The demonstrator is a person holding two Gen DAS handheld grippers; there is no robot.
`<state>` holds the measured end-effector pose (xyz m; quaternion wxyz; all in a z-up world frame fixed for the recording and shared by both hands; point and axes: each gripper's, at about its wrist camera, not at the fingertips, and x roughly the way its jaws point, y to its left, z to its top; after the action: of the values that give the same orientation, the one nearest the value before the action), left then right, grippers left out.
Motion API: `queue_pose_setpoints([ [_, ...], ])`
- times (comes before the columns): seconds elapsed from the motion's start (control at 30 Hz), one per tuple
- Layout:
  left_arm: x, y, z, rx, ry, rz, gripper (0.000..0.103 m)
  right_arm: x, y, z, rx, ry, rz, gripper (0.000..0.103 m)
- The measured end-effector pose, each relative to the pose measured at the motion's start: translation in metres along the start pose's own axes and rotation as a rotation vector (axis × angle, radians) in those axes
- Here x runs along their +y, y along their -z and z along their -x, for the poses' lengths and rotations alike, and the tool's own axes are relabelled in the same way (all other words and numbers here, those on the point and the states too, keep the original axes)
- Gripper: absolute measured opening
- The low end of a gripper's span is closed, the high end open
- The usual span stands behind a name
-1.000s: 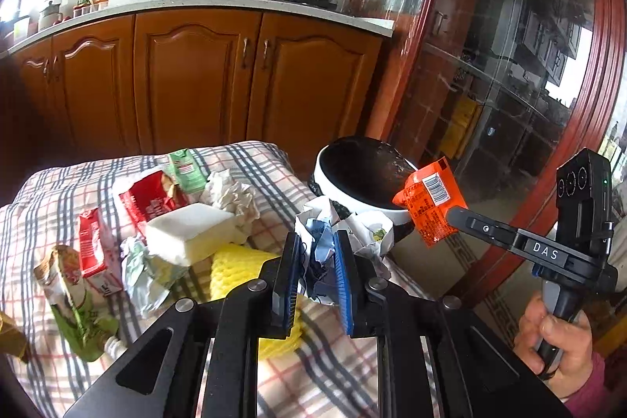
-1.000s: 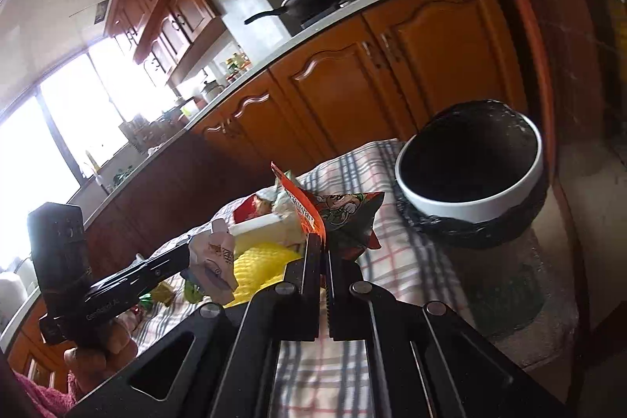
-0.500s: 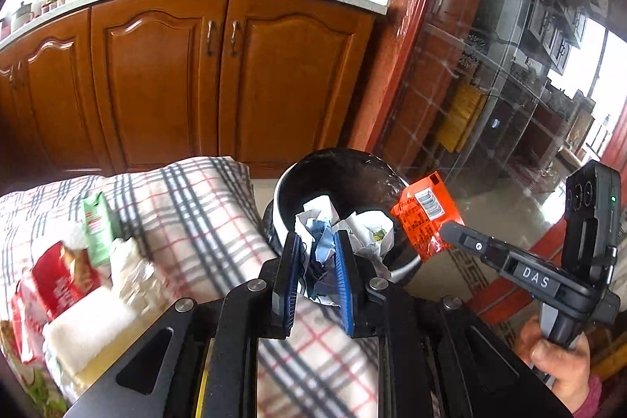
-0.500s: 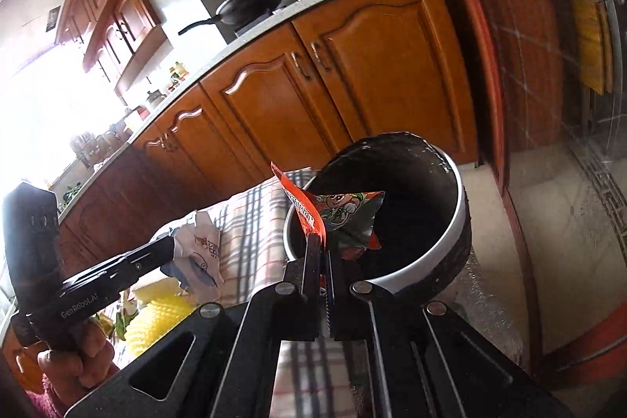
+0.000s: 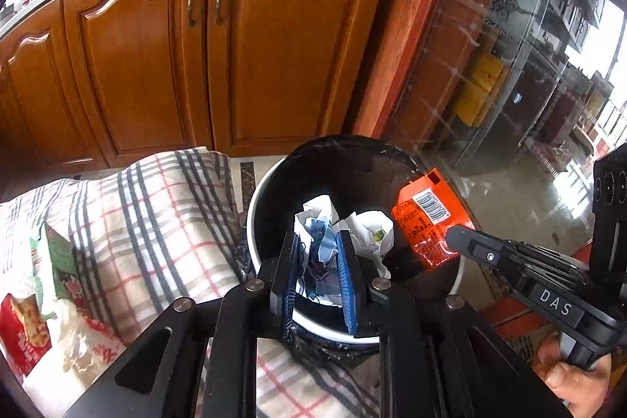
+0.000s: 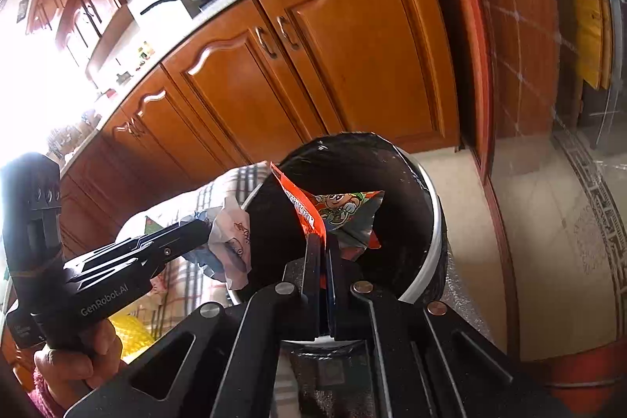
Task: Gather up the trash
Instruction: 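Carry both items over the white bin and open both grippers to drop them, then return both grippers to the table and grasp the red snack bag with the left gripper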
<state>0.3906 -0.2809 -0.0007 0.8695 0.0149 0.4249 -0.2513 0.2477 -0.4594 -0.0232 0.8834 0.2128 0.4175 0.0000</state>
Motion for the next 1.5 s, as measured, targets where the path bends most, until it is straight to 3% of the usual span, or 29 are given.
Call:
queue_pose_setpoints([
  [0.23,-0.002,-0.003,-0.016,0.034,-0.003,0.001,0.036,-0.006,-0.001,-0.016,0.049,0.023,-0.009,0.01],
  [0.33,0.003,0.0,-0.01,0.02,0.012,0.02,0.049,-0.007,0.0,-0.012,0.037,0.029,-0.013,0.026],
  [0.4,0.006,0.004,-0.004,0.008,0.016,0.03,0.049,-0.007,0.0,-0.008,0.02,0.028,-0.022,0.033],
  [0.53,0.013,0.015,0.013,-0.025,0.034,0.057,0.05,-0.009,0.002,0.004,-0.024,0.015,-0.043,0.037],
  [0.7,0.036,0.046,0.052,-0.117,0.034,0.128,0.056,-0.003,0.016,0.023,-0.096,-0.034,-0.082,0.07],
  [0.8,0.05,0.067,0.077,-0.16,0.028,0.16,0.056,0.008,0.028,0.029,-0.121,-0.066,-0.082,0.082],
  [1.1,0.072,0.133,0.156,-0.27,-0.026,0.176,0.06,0.055,0.058,0.034,-0.116,-0.153,-0.051,0.083],
  [1.3,0.093,0.163,0.185,-0.27,-0.065,0.221,0.06,0.084,0.069,0.032,-0.087,-0.192,-0.009,0.083],
  [1.5,0.117,0.173,0.211,-0.269,-0.106,0.276,0.06,0.112,0.072,0.017,-0.04,-0.225,0.029,0.083],
])
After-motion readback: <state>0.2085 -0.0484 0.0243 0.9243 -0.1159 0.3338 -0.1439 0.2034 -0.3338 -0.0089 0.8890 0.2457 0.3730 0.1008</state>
